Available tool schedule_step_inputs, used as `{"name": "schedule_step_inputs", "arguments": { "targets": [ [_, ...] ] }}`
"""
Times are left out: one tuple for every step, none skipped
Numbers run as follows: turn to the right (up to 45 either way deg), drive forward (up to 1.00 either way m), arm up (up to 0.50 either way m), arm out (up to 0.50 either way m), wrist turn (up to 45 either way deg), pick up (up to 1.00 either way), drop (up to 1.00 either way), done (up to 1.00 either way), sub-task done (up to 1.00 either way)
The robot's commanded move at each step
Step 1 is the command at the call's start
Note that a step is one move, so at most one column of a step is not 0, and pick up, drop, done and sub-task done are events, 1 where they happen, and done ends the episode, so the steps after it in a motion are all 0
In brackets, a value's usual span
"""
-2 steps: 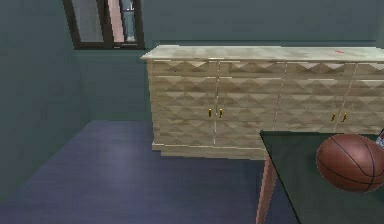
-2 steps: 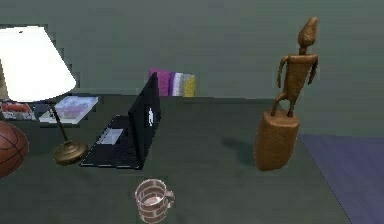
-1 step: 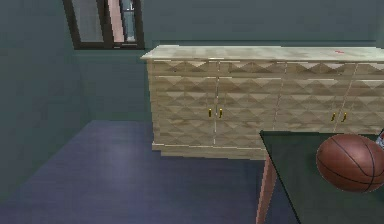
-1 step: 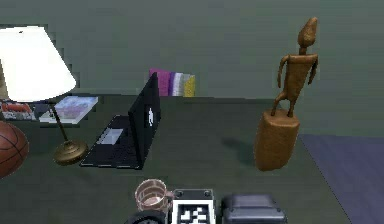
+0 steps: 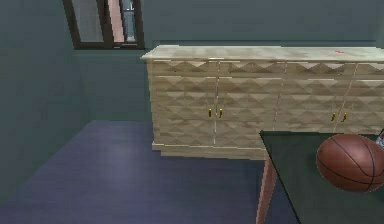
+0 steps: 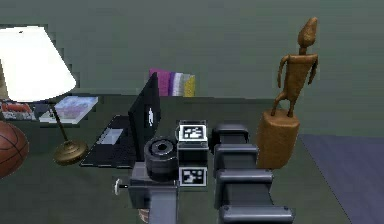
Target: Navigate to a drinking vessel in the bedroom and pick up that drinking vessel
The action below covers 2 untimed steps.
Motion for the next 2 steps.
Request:
{"name": "schedule_step_inputs", "arguments": {
  "targets": [
    [0.0, 0.00, 0.00, 0.00, 45.0, 0.00, 0.00, 0.00, 0.00],
    [0.0, 0.00, 0.00, 0.00, 45.0, 0.00, 0.00, 0.00, 0.00]
  ]
}}
